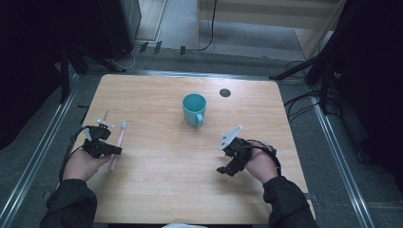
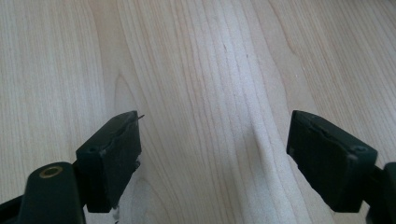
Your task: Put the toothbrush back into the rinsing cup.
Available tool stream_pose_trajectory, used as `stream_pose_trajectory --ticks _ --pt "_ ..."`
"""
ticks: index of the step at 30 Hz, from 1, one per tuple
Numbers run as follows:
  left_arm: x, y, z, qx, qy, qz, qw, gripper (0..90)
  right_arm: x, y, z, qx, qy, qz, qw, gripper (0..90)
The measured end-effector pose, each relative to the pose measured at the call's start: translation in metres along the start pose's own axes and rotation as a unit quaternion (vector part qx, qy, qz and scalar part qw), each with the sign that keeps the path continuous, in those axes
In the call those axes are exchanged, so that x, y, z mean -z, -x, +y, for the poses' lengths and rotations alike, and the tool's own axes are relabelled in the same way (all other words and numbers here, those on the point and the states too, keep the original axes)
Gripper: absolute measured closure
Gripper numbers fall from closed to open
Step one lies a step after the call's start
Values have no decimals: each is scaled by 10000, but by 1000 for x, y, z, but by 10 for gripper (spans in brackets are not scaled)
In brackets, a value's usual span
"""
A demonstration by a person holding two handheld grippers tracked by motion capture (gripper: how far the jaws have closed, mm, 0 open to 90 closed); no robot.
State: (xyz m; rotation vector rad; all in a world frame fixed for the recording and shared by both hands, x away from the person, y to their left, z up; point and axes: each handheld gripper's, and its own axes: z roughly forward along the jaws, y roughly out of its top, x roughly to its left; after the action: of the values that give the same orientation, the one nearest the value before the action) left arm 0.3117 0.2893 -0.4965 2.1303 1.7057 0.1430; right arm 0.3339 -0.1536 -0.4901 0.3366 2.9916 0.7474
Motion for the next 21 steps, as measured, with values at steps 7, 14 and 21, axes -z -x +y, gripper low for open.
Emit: stream_pose_trajectory --ticks 7,14,21 --pt "3 -8 13 390 -183 90 9990 662 -1 -1 1 0 -25 14 10000 177" --pt "-1 -11 27 354 -405 182 9984 686 -2 -2 1 28 -81 29 10000 177" --pt "-10 -15 38 408 -603 215 9971 694 -1 -3 -1 19 -83 7 10000 177"
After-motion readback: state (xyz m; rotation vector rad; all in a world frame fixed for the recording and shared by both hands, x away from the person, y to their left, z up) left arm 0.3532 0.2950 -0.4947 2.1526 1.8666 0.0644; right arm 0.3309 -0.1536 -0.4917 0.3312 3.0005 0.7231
